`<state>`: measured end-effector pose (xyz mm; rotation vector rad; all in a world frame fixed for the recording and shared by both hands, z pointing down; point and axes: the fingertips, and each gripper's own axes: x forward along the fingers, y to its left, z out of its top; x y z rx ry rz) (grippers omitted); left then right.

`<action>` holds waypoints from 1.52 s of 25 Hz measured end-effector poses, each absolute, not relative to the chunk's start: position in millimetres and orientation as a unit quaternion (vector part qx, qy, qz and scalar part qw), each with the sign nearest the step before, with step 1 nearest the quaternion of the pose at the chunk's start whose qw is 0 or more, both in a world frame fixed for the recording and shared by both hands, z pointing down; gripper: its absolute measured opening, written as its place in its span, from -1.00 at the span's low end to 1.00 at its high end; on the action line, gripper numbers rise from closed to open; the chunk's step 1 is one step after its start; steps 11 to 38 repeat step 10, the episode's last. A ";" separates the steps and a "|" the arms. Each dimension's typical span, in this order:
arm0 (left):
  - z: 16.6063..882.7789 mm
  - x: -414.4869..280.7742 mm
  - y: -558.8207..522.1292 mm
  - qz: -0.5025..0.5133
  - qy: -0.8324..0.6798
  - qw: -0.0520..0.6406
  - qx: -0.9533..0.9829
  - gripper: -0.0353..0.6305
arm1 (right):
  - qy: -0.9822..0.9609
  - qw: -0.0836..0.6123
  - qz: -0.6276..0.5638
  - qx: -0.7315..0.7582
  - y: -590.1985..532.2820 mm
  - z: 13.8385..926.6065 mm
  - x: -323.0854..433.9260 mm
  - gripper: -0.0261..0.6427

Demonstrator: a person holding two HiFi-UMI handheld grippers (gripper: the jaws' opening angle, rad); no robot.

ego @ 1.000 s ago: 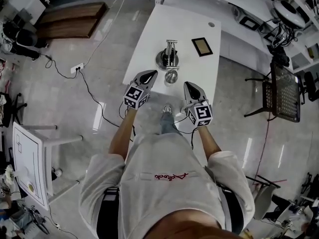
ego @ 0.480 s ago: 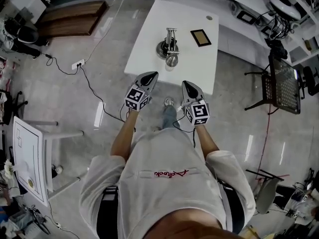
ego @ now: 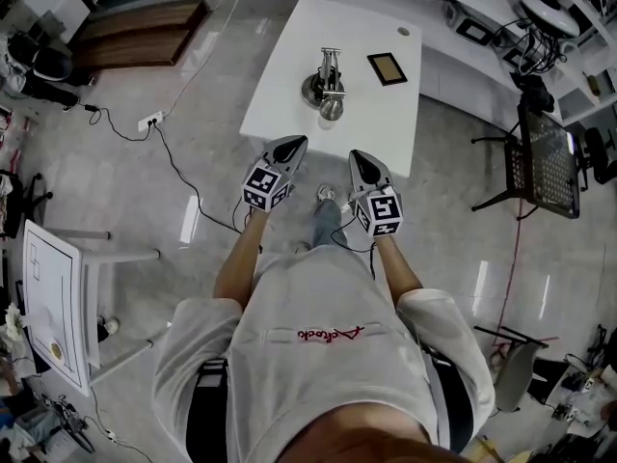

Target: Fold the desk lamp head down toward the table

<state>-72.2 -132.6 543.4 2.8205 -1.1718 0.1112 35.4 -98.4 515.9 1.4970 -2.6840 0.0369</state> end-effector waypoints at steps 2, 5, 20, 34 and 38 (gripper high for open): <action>544.8 -71.5 -131.5 0.037 -0.383 0.043 0.922 -0.82 | -0.873 0.036 0.012 0.486 -98.0 517.7 35.2 -0.86; 545.1 -70.2 -133.2 0.037 -0.383 0.044 0.922 -0.82 | -0.873 0.037 0.013 0.485 -100.5 519.2 36.2 -0.86; 547.8 -69.1 -132.9 0.040 -0.383 0.045 0.922 -0.82 | -0.875 0.038 0.012 0.483 -100.0 520.6 36.7 -0.86; 547.8 -69.1 -132.9 0.040 -0.383 0.045 0.922 -0.82 | -0.875 0.038 0.012 0.483 -100.0 520.6 36.7 -0.86; 547.8 -69.1 -132.9 0.040 -0.383 0.045 0.922 -0.82 | -0.875 0.038 0.012 0.483 -100.0 520.6 36.7 -0.86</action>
